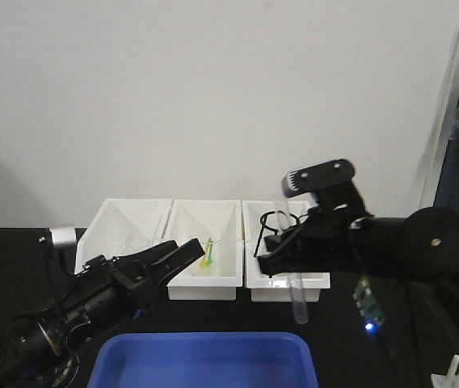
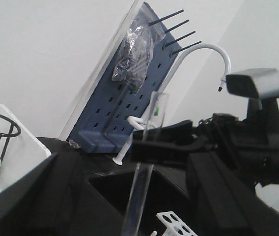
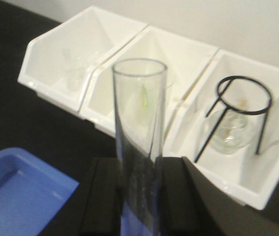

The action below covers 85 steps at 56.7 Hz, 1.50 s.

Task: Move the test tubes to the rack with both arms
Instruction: 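Move the held tube with the right gripper above a white rack hole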

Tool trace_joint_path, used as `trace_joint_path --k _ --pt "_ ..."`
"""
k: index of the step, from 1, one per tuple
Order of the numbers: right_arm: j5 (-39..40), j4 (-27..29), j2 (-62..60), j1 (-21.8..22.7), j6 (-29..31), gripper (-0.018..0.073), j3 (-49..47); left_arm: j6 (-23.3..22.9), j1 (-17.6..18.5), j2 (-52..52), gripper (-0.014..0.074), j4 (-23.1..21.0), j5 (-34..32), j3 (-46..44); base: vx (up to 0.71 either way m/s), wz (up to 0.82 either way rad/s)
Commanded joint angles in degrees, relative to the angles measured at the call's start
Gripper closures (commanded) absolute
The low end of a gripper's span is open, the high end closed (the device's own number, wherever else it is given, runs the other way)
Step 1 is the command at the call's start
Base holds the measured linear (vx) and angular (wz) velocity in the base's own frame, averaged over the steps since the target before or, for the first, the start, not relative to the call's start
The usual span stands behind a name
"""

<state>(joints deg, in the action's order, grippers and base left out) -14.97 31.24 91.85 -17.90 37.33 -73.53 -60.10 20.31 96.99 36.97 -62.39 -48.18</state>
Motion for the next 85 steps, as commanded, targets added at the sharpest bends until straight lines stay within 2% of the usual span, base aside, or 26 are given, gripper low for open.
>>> trace_joint_path --k 1,8,18,24,32,39,45,49,56,57,59,74,85 --pt "3.2 0.1 -6.9 3.3 0.4 0.0568 -1.2 -0.3 0.1 -2.6 0.0018 -2.7 -4.0 -1.6 0.00 0.00" --pt "8.2 0.2 -14.4 7.7 0.6 0.0568 5.5 -0.3 0.1 -2.6 0.0018 -2.7 -3.9 -1.6 0.00 0.00" --pt "24.6 1.7 -28.6 12.1 0.5 0.0568 23.1 -0.3 0.1 -2.6 0.0018 -2.7 -3.6 -1.6 0.00 0.00" --pt "30.9 3.9 -34.9 13.1 0.8 0.0568 31.0 -0.3 0.1 -2.6 0.0018 -2.7 -3.6 -1.6 0.00 0.00" --pt "34.0 4.6 -38.5 13.4 1.2 0.0568 37.7 -0.3 0.1 -2.6 0.0018 -2.7 -3.6 -1.6 0.00 0.00" --pt "35.5 5.5 -38.6 13.4 1.4 0.0568 40.5 -0.3 0.1 -2.6 0.0018 -2.7 -3.6 -1.6 0.00 0.00" --pt "41.1 7.3 -38.6 13.4 2.3 0.0568 42.8 -0.3 0.1 -2.6 0.0018 -2.7 -3.6 -1.6 0.00 0.00" --pt "45.4 10.0 -38.6 13.4 4.5 0.0568 44.4 -0.3 0.1 -2.6 0.0018 -2.7 -3.6 -1.6 0.00 0.00" --pt "47.0 14.3 -38.5 13.4 7.4 0.0568 47.2 -0.3 0.1 -2.6 0.0018 -2.7 -3.6 -1.6 0.00 0.00" --pt "48.5 14.2 -36.7 13.4 9.4 0.0568 48.7 -0.3 0.1 -2.6 0.0018 -2.7 -3.6 -1.6 0.00 0.00" --pt "49.5 14.2 -36.0 13.4 9.4 0.0568 48.7 -0.3 0.1 -2.6 0.0018 -2.7 -3.6 -1.6 0.00 0.00" --pt "52.0 12.9 -29.6 13.4 7.3 0.0566 48.7 -0.3 0.1 -2.6 0.0018 -2.7 -3.6 -1.6 0.00 0.00" --pt "55.3 5.4 -26.3 13.4 -2.4 0.0566 48.7 -0.3 0.1 -2.6 0.0018 -2.7 -3.6 -1.6 0.00 0.00"
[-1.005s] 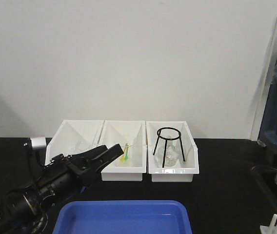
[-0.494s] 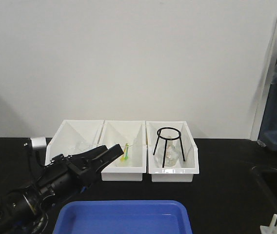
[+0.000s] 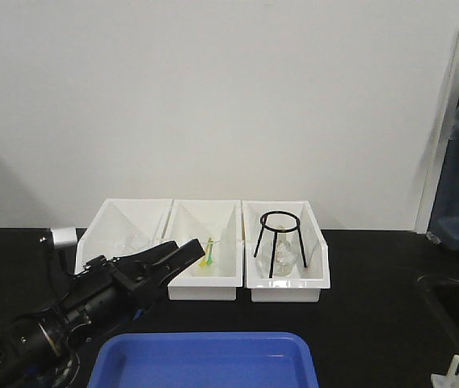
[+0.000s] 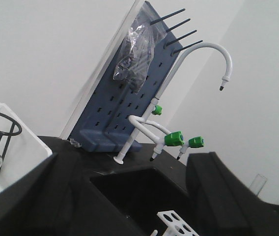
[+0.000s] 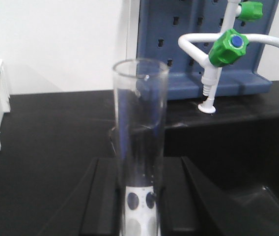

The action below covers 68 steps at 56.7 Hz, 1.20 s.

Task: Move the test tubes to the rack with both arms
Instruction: 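Move the held tube with the right gripper above a white rack hole, then lower the tube into the rack hole and open the right gripper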

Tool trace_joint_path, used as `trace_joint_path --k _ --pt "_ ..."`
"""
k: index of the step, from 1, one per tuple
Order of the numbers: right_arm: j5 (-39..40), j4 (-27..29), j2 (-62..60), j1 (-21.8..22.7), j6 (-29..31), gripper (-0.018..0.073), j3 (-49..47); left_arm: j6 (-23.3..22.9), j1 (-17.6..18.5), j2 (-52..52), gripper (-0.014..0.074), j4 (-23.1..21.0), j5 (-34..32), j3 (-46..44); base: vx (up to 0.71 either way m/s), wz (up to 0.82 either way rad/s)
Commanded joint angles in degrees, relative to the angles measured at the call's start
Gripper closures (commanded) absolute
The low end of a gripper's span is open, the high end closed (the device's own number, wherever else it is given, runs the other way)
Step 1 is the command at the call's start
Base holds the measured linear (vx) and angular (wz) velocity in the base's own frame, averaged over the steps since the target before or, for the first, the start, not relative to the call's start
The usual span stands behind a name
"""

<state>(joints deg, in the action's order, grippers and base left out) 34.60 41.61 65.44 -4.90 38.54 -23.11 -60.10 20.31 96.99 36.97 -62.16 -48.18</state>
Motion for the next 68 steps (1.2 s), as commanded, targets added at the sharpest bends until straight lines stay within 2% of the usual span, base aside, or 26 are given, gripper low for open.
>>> trace_joint_path --k 1,13,68 --pt "5.9 -5.2 0.4 0.4 -3.9 0.0566 -1.7 -0.3 0.1 -2.6 0.0018 -2.7 -3.9 -1.6 0.00 0.00" --pt "7.9 -5.4 3.7 0.4 -6.4 0.0566 -1.7 -0.3 0.1 -2.6 0.0018 -2.6 -3.9 -1.6 0.00 0.00" --pt "9.1 -5.8 13.5 0.4 -9.0 0.0566 -1.7 -0.2 0.1 -2.5 0.0018 -2.6 -3.2 -1.6 0.00 0.00"
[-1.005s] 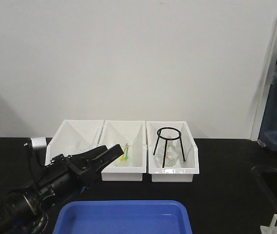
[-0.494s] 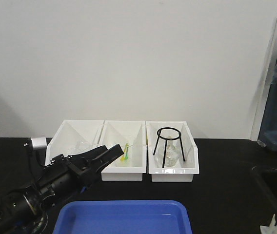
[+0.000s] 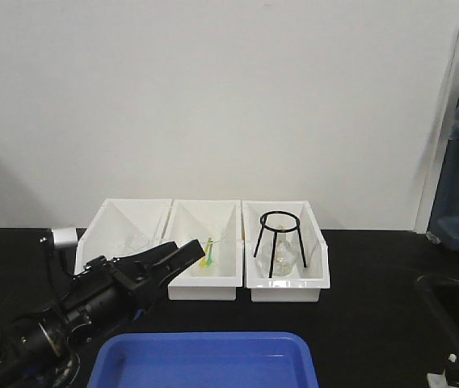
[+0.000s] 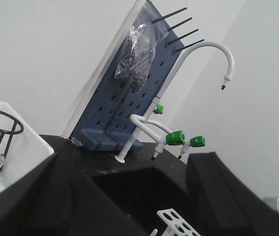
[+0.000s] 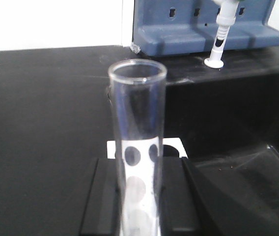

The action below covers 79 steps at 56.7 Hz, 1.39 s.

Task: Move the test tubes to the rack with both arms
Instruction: 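Lower the tube into the rack hole and open the right gripper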

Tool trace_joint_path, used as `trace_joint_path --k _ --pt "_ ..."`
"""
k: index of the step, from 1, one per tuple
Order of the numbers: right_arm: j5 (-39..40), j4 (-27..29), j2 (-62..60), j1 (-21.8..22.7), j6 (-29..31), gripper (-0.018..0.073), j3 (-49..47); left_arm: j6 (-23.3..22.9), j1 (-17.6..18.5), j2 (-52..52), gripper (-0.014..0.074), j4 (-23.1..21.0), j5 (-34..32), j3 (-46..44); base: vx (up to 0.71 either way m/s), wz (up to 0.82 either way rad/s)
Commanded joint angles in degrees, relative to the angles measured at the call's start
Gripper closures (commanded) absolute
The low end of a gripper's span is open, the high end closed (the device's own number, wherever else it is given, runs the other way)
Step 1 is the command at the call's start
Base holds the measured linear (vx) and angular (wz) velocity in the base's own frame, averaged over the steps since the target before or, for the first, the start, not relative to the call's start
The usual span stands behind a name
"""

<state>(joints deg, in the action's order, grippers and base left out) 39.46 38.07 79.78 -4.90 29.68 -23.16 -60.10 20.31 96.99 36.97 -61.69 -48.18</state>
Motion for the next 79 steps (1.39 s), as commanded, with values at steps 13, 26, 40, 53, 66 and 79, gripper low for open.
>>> trace_joint_path --k 13,26,40,53,66,79 --pt "4.2 -2.0 -0.5 0.4 -0.2 0.0546 -1.6 -0.2 0.1 -2.5 0.0018 -2.6 -3.7 -1.6 0.00 0.00" --pt "3.6 -2.0 -0.5 0.4 -0.2 0.0414 -1.6 -0.2 0.1 -2.5 0.0018 -2.6 -3.7 -1.6 0.00 0.00" --pt "2.8 -1.9 -0.5 0.4 -0.4 0.0228 -1.6 -0.2 0.1 -2.5 0.0018 -2.6 -3.7 -1.6 0.00 0.00" --pt "2.8 -1.8 -0.5 0.4 -0.6 0.0206 -1.6 -0.2 0.1 -2.5 0.0018 -2.6 -3.7 -1.6 0.00 0.00" --pt "3.0 -1.8 -1.3 0.4 -0.7 0.0206 -1.6 0.2 0.1 -2.5 0.0018 -2.6 -3.4 -1.6 0.00 0.00" --pt "-4.6 -1.7 -14.5 0.4 4.4 0.0206 -3.8 0.2 0.1 -2.5 0.0018 -2.6 -2.5 -1.6 0.00 0.00"
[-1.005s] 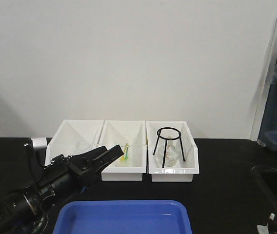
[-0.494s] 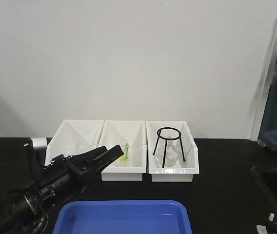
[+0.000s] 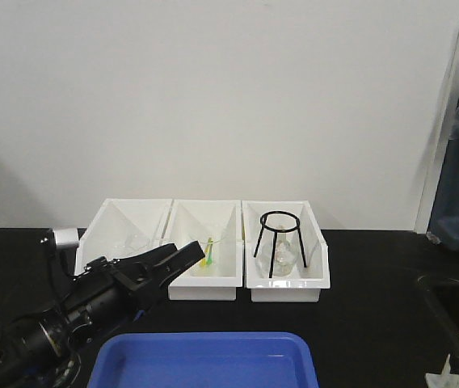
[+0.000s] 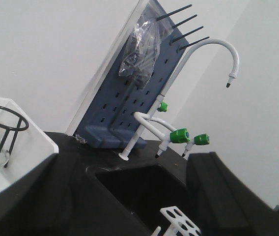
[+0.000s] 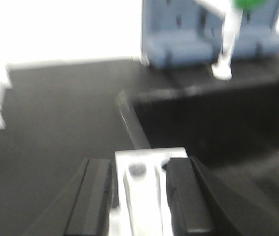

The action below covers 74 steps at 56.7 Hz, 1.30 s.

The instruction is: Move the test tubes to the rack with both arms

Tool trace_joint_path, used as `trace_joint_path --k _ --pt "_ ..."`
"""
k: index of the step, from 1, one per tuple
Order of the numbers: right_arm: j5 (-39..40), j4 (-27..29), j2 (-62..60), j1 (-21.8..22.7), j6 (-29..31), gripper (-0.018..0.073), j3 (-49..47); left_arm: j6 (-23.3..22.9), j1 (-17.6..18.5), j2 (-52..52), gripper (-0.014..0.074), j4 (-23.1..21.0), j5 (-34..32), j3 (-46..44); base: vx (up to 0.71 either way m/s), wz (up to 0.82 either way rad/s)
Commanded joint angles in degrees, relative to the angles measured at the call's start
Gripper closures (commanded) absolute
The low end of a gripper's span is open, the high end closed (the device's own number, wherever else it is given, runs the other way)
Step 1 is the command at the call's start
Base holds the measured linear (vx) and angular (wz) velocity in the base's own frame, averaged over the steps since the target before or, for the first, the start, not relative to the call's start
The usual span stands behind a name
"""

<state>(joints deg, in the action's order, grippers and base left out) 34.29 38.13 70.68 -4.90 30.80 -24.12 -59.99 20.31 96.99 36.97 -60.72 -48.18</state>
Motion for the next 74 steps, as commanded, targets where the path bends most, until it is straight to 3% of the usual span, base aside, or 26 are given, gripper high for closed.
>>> trace_joint_path --k 1,11,19,24,34,41,48,61,74 --pt "-0.8 -1.8 -6.7 0.4 4.6 0.0206 -3.1 0.1 0.1 -2.5 0.0018 -2.6 -3.4 -1.6 0.00 0.00" --pt "-10.8 3.8 -18.2 0.4 14.2 0.0206 -8.7 1.1 0.1 -2.5 0.0018 -2.8 -2.2 -1.6 0.00 0.00" --pt "-22.0 11.0 -27.4 0.4 25.9 0.0206 -12.6 9.9 0.1 -3.1 0.0019 -2.8 -2.3 -1.6 0.00 0.00" --pt "-30.6 14.6 -32.0 0.4 30.0 0.0206 -12.7 13.5 0.1 -5.6 0.0019 -2.7 -0.3 -1.6 0.00 0.00" --pt "-43.4 14.1 -34.8 0.4 29.7 0.0206 -12.7 16.5 0.1 -16.9 0.0041 -2.6 15.3 -1.6 0.00 0.00" --pt "-42.1 14.1 -34.4 0.4 29.7 0.0206 -12.7 20.8 0.1 -27.0 0.0057 -2.4 29.8 -1.6 0.00 0.00" --pt "-41.3 14.2 -33.9 0.4 29.7 0.0208 -12.7 22.3 0.1 -37.1 0.0060 -2.5 38.1 1.5 0.00 0.00" --pt "-42.8 14.3 -33.9 0.4 29.9 0.0209 -12.7 22.6 0.1 -51.5 0.0061 -2.6 44.5 12.0 0.00 0.00" --pt "-42.8 14.3 -33.9 0.4 29.9 0.0209 -12.7 22.6 0.1 -55.9 0.0061 -2.6 51.5 13.2 0.00 0.00"
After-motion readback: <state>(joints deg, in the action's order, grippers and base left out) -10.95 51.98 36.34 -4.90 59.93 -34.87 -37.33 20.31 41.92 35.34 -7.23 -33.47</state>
